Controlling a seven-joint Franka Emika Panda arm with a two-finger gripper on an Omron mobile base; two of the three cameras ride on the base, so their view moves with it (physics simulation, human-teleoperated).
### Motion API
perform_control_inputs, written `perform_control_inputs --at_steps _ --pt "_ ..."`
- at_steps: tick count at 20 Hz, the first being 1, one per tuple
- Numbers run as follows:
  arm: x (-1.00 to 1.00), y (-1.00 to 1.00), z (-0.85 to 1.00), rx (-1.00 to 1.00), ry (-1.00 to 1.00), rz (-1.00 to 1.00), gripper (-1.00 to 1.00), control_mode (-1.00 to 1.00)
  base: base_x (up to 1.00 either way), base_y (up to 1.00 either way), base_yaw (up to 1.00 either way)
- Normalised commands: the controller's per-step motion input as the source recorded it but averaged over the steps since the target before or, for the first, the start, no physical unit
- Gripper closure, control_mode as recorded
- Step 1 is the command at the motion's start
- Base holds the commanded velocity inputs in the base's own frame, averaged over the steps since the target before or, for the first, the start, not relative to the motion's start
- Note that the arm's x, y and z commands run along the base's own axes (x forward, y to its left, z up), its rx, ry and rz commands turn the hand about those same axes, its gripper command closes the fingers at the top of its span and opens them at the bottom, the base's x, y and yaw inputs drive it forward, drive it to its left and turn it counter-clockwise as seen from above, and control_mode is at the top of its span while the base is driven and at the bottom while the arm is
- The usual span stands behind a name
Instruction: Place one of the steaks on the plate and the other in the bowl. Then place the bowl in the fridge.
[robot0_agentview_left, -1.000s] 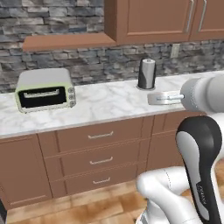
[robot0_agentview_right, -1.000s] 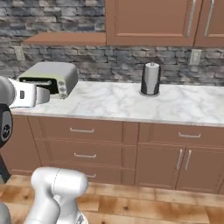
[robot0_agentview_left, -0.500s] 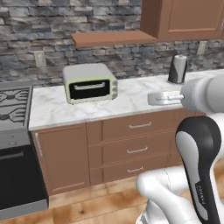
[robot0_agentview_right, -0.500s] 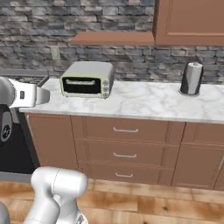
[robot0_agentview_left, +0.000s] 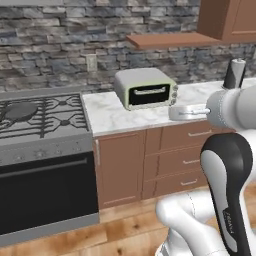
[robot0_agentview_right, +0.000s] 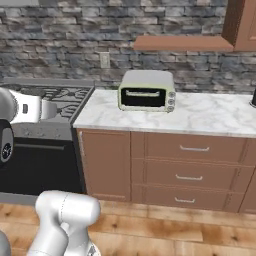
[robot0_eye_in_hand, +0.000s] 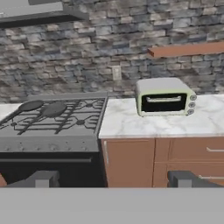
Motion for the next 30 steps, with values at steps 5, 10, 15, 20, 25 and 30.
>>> perform_control_inputs --at_steps 5,10,15,20,25,30 --pt "0.00 0.00 0.00 0.00 0.00 0.00 -1.00 1.00 -0.33 1.00 0.00" --pt "0.00 0.00 0.00 0.00 0.00 0.00 -1.00 1.00 -0.24 1.00 0.00" --pt "0.00 0.00 0.00 0.00 0.00 0.00 -1.00 1.00 -0.12 1.00 0.00" --pt "0.00 0.00 0.00 0.00 0.00 0.00 -1.00 1.00 0.00 1.00 0.00" --pt "0.00 0.00 0.00 0.00 0.00 0.00 -1.00 1.00 0.00 1.00 0.00" --pt "0.00 0.00 0.00 0.00 0.00 0.00 -1.00 1.00 0.07 1.00 0.00"
